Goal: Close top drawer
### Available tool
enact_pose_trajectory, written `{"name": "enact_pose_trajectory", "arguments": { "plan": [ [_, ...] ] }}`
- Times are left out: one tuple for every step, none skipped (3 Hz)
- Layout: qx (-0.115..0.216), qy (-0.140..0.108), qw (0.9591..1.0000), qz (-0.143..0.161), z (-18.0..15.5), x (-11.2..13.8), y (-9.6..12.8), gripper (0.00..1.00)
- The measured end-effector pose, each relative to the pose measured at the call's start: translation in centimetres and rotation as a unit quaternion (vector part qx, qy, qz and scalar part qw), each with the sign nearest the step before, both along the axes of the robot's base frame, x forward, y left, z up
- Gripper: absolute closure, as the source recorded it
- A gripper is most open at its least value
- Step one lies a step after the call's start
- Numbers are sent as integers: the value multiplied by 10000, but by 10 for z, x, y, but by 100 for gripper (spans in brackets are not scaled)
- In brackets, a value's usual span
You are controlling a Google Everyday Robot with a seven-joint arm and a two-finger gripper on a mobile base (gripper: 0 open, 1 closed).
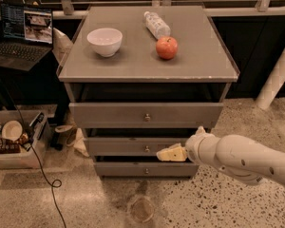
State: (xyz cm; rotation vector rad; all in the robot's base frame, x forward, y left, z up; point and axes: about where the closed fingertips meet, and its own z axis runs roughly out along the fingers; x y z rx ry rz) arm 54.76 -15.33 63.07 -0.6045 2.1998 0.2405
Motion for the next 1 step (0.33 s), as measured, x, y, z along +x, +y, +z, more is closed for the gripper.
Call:
{"name": "enact_pose_trajectory", "arguments": {
  "plan": [
    [1, -4, 10000, -1, 0, 0, 0, 0]
  ]
}}
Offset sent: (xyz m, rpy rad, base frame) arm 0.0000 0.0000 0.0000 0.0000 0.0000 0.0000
